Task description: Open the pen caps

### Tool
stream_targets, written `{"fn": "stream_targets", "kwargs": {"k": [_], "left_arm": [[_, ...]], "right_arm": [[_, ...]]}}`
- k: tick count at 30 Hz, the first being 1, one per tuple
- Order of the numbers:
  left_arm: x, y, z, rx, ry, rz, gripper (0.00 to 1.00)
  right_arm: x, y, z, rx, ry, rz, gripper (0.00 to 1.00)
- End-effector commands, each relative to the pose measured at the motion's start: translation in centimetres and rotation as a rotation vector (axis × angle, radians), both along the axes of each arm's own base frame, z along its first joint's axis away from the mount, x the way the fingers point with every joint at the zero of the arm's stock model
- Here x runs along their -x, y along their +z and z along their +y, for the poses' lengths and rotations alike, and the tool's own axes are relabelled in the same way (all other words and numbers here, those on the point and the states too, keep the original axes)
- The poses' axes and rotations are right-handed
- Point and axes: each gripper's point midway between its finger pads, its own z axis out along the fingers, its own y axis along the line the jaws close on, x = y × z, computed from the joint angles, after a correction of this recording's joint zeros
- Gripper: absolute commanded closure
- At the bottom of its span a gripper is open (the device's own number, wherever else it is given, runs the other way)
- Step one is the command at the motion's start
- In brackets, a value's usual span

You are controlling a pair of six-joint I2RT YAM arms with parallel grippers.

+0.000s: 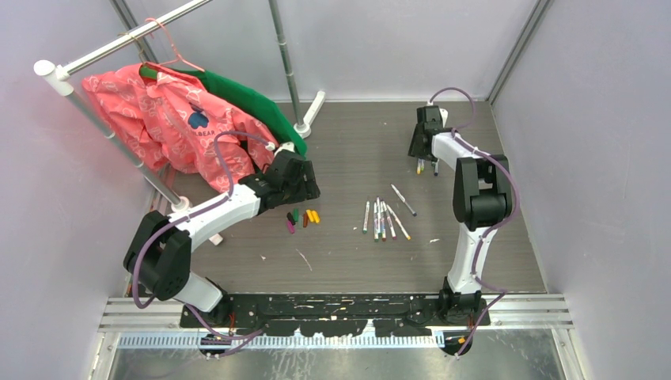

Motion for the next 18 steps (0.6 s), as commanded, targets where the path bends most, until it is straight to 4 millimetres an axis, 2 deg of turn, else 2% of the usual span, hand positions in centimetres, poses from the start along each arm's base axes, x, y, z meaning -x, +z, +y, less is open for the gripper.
{"fn": "stream_targets", "kwargs": {"k": [1, 18], "left_arm": [[-0.7, 2.0, -0.7, 0.053, 0.005, -0.060, 0.29], [-0.4, 1.9, -0.5, 0.051, 0.007, -0.062, 0.29]], "right_arm": [[-1.2, 3.3, 1.4, -0.009, 0.051, -0.079, 0.51], [-1.4, 1.3, 2.0, -0.026, 0.071, -0.020, 0.52]]}}
